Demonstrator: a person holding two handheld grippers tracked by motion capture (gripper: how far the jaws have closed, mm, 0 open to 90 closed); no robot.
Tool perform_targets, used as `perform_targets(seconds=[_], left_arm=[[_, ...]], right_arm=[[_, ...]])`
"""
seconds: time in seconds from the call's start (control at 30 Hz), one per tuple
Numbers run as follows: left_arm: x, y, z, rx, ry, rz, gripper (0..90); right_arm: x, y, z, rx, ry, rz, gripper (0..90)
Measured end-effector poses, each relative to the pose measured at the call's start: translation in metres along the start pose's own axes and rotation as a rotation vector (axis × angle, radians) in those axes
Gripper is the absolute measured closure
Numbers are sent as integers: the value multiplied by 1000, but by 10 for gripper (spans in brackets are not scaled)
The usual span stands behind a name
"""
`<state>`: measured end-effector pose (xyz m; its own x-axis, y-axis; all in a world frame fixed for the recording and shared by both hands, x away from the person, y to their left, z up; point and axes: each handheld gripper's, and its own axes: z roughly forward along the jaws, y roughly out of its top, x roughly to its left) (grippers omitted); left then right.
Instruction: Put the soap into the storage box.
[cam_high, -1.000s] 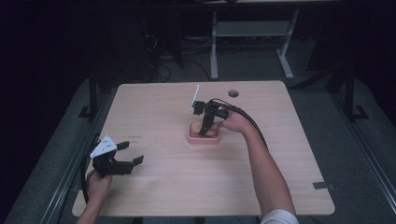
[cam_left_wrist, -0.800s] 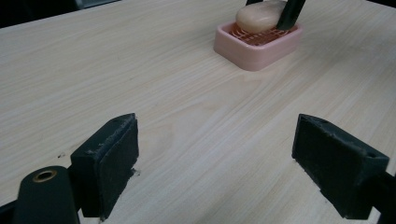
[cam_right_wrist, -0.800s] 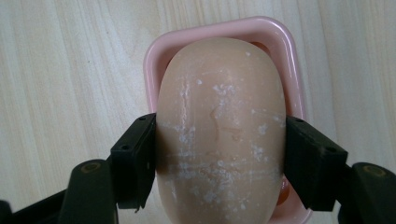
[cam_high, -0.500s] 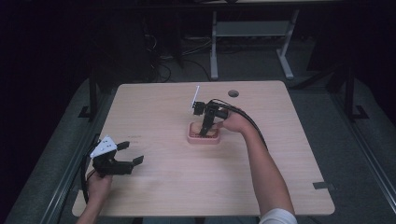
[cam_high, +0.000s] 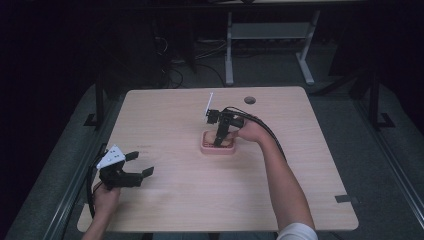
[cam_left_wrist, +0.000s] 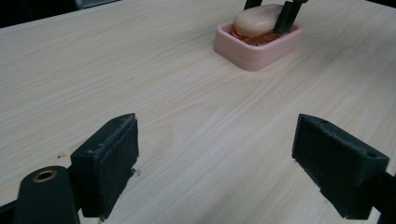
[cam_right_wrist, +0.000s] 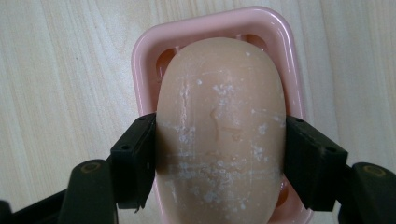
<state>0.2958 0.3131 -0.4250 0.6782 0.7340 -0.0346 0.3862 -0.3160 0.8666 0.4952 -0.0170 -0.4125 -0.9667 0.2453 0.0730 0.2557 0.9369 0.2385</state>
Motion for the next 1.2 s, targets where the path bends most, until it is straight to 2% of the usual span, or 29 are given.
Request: perform_targets(seconds=[0.9,1.2], left_arm=[[0,0,0,4,0,6,143],[0,0,0,4,1,6,143]], right_arm=[[-1,-1,2,7,-4,-2,318],[-3,-3,2,7,-4,12,317]])
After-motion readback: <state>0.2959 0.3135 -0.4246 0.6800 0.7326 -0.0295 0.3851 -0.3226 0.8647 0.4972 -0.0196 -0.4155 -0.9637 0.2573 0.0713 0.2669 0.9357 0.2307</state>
